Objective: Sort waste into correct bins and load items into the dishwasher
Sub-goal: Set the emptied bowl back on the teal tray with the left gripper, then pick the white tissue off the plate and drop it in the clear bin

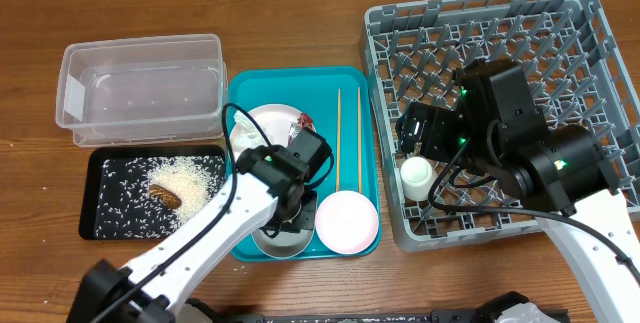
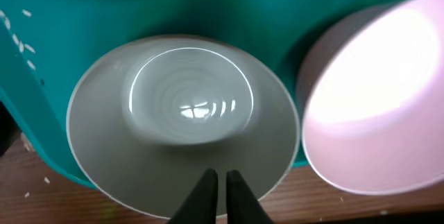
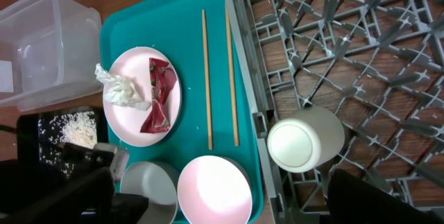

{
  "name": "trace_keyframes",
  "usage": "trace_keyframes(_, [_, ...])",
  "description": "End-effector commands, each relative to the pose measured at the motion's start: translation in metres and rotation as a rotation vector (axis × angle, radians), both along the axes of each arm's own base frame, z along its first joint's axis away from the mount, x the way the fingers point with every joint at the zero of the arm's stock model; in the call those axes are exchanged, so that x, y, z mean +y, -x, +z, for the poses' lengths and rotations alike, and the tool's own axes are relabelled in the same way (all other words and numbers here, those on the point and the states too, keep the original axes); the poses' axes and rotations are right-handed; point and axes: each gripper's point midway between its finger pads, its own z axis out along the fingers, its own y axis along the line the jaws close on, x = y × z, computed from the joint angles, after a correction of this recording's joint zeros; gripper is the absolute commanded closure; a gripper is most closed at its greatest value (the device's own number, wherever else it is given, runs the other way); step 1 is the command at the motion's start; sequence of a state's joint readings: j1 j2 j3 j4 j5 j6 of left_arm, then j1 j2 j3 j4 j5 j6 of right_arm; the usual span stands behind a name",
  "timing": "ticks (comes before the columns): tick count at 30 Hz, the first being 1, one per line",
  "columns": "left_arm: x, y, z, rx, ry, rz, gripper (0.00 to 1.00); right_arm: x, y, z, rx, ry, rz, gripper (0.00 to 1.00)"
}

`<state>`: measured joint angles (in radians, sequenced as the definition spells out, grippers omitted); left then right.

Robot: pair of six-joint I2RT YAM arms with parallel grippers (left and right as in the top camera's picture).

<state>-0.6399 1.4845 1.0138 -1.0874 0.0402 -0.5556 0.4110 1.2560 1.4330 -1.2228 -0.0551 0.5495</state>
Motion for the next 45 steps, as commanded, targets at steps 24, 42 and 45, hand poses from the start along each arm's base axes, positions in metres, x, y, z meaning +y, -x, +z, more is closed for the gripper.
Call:
trace_keyframes(24, [0.058, -0.178, -0.036, -0.262, -0.034, 0.229, 0.23, 0.001, -0.003, -0.002, 0.008, -0.001, -0.002, 0.0])
trace_keyframes(42, [0.107, -0.216, 0.118, -0.508, -0.086, 0.348, 0.96, 0.001, -0.002, -0.008, 0.027, 0.004, 0.0, 0.0])
trace_keyframes(45, [0.139, -0.229, 0.125, -0.563, -0.122, 0.427, 0.96, 0.002, -0.003, -0.008, 0.025, 0.004, 0.0, 0.0])
